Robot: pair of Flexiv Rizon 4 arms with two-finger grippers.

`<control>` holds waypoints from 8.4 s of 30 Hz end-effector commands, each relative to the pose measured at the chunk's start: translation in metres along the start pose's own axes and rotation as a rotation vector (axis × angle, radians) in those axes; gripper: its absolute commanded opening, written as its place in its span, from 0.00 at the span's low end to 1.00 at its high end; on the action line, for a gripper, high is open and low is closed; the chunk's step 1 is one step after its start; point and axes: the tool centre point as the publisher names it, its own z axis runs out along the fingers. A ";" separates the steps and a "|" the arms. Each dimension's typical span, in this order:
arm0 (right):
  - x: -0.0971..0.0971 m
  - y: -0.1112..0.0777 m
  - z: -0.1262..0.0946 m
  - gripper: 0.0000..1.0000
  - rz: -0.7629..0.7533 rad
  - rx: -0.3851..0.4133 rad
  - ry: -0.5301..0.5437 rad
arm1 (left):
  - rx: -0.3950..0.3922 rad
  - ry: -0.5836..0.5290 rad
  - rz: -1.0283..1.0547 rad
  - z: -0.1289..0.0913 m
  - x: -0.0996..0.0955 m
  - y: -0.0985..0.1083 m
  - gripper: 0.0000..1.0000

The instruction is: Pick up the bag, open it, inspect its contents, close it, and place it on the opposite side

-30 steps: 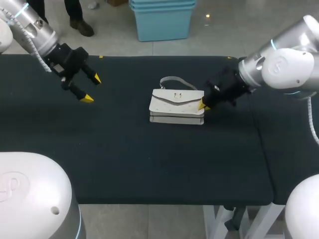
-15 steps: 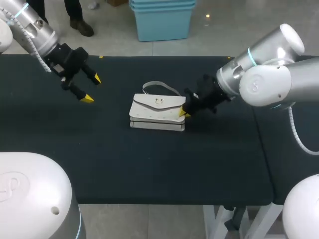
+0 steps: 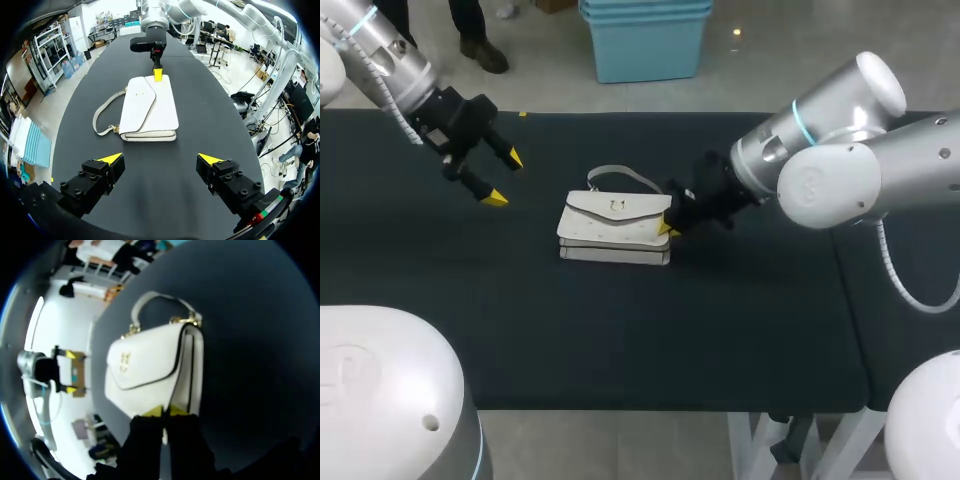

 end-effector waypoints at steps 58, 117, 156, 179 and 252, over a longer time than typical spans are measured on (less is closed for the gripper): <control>0.058 -0.022 -0.027 1.00 -0.547 0.119 -0.504 | 0.002 0.000 0.001 0.000 0.000 0.001 1.00; 0.068 -0.059 -0.019 1.00 -1.530 -0.043 -0.969 | 0.091 -0.070 0.618 0.037 -0.028 -0.049 1.00; 0.026 0.020 0.016 0.45 -1.655 -0.114 -1.047 | 0.096 -0.063 0.736 0.071 -0.048 -0.061 1.00; 0.027 0.019 0.023 0.00 -1.683 -0.134 -1.032 | 0.113 -0.053 0.728 0.078 -0.050 -0.059 1.00; 0.028 -0.001 0.031 0.00 -1.618 -0.154 -1.082 | 0.069 -0.278 0.455 0.090 -0.069 -0.054 0.00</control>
